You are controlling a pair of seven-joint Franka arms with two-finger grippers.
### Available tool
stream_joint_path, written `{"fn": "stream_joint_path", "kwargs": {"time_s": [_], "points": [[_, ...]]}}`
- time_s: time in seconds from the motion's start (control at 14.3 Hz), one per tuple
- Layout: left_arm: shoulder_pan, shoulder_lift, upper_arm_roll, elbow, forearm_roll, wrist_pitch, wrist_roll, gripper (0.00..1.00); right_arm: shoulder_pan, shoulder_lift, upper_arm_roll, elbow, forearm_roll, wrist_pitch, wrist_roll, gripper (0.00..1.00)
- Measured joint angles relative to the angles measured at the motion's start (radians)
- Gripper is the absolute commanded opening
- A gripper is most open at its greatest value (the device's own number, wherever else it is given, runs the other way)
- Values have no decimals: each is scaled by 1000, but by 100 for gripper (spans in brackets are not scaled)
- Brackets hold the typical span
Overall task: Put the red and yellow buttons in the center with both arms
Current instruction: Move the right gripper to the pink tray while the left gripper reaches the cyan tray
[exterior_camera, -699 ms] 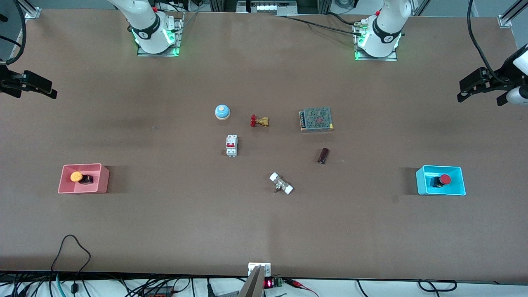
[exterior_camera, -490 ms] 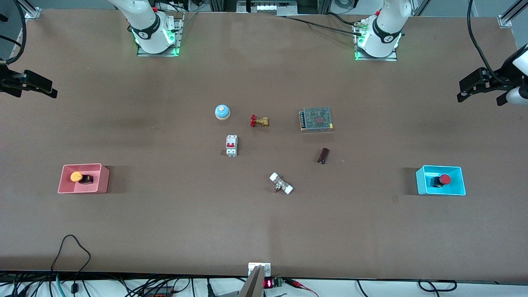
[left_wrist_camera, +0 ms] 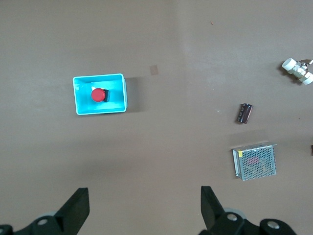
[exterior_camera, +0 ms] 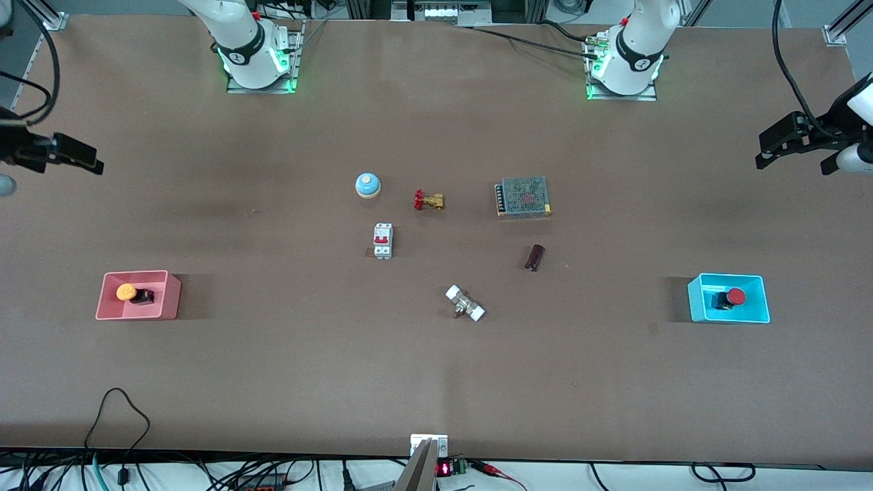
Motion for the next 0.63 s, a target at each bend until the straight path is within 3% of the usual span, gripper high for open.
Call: {"fn": "stream_joint_path", "kwargs": {"time_s": [0.35, 0.63], "points": [[2, 18, 1, -18, 0, -2, -2, 100, -34, 167, -2, -5, -26, 200, 0, 100], [48, 101, 12, -25, 4, 27, -2, 100, -85, 277, -3, 0, -26, 327, -17, 100]]}}
